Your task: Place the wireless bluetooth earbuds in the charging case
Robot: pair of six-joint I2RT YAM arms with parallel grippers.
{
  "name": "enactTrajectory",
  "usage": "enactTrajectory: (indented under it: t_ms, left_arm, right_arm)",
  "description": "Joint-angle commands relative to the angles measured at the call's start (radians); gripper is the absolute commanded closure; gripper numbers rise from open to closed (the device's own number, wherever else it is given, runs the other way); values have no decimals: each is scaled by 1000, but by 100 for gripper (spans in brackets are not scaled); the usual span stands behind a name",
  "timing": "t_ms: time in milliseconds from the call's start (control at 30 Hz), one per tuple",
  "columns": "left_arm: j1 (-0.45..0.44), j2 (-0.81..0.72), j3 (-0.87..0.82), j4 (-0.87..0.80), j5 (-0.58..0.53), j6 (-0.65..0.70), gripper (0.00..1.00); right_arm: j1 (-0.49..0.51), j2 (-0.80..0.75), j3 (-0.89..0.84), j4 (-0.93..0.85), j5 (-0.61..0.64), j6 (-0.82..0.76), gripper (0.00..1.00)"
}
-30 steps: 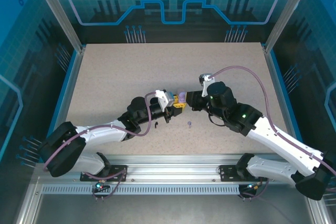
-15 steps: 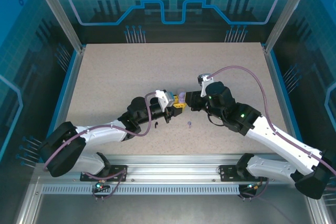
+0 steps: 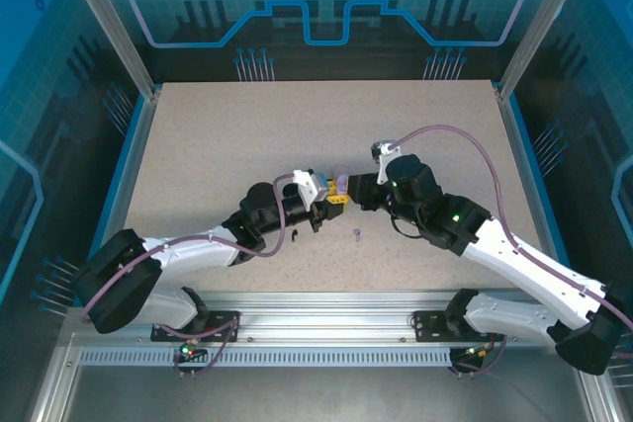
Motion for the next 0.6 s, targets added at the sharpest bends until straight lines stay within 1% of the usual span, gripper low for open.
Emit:
enactTrajectory:
  t_ms: [0, 100, 267, 333, 467, 567]
  left_arm:
    - [-9, -13, 35, 32, -15, 20, 99]
    - [-10, -15, 34, 32, -18, 20, 99]
    - [-10, -15, 31, 31, -19, 20, 99]
    - [-10, -13, 29, 32, -19, 21, 99]
    - [-10, -13, 26, 36, -22, 22, 99]
    - [-10, -15, 19, 47, -26, 20, 99]
  right_arm:
    - [18, 15, 20, -37, -25, -22, 68]
    - [18, 11, 36, -51, -30, -36, 65]
    - [16, -27, 38, -41, -28, -44, 56]
    - [15, -42, 41, -40, -37, -50, 51]
    - [9, -73, 55, -40, -67, -79, 38]
    - [2, -98, 68, -75, -47, -109, 30]
